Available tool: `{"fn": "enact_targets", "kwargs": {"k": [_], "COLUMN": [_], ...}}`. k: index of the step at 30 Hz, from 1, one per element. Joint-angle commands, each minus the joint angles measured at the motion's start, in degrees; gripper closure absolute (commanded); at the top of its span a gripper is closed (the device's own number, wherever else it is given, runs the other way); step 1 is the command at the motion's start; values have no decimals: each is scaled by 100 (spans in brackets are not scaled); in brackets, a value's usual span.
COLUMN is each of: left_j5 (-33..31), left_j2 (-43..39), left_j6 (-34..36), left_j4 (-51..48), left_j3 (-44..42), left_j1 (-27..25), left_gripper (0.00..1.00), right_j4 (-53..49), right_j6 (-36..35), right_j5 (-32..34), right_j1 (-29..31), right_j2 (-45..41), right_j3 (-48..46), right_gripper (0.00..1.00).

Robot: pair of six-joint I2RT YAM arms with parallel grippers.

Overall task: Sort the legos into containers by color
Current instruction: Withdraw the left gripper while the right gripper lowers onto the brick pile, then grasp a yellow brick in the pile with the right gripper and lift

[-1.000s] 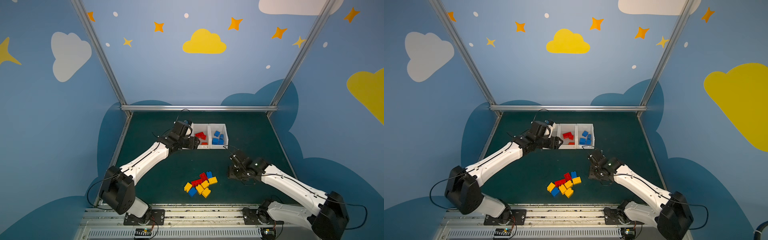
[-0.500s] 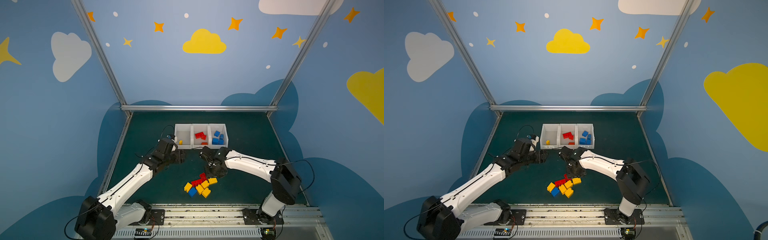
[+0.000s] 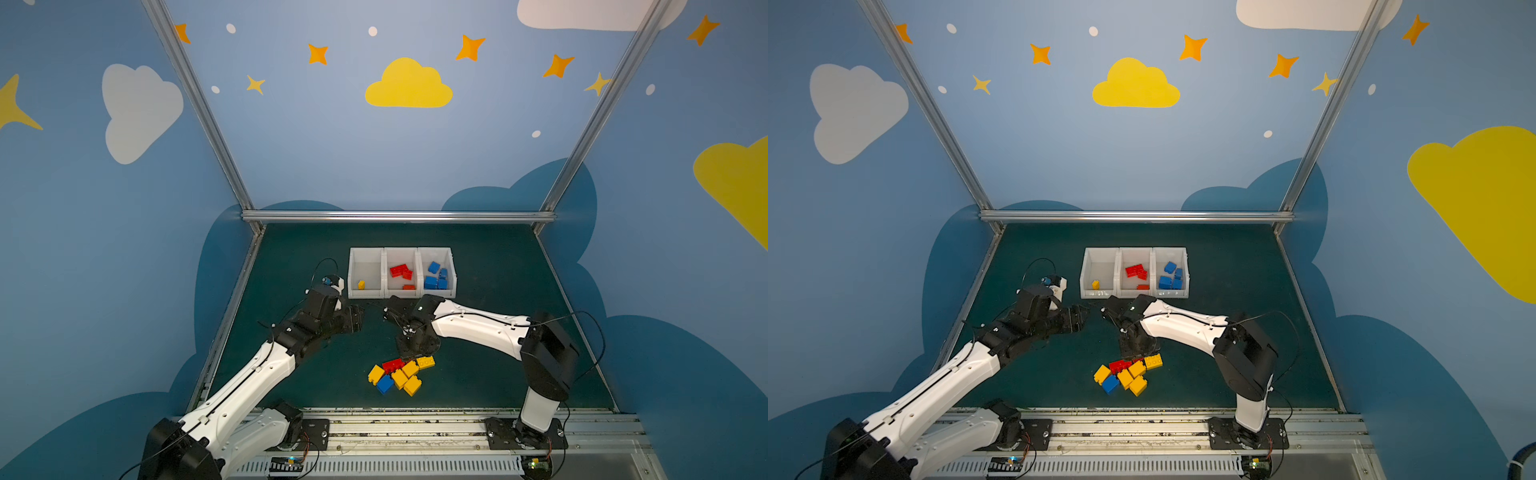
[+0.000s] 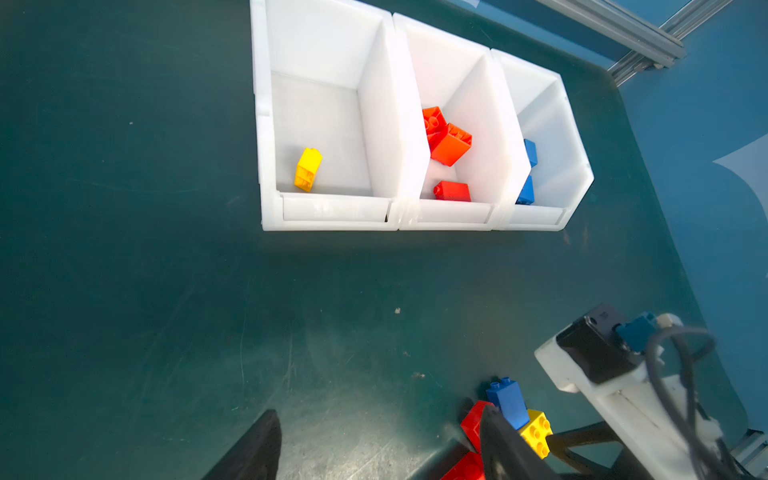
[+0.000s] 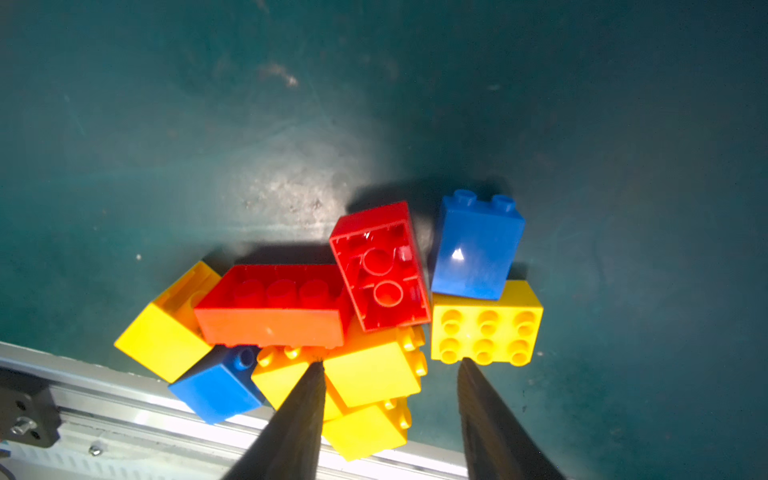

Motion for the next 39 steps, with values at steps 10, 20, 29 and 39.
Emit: {"fn": "enact_targets", "kwargs": {"k": [10, 20, 29, 39], "left_j5": [35, 35, 35, 27], "left_j2": [-71, -129, -168, -212], "left_j6": [-95, -136, -146, -144], "left_j4": [-63, -62, -67, -101], "left_j3": [-81, -160, -197, -209], "left_j1": [24, 28, 28, 26], "left_gripper": [25, 24, 24, 24], "right_j4": [-149, -142, -45, -25], "right_j6": [-102, -25, 16, 49], "right_j5": [-150, -75, -75, -69], "right_j1": [332, 316, 265, 248], "right_j2": [215, 350, 360, 440], "right_j3": [-107, -261, -387, -407], "right_gripper": [49, 53, 59, 59]}}
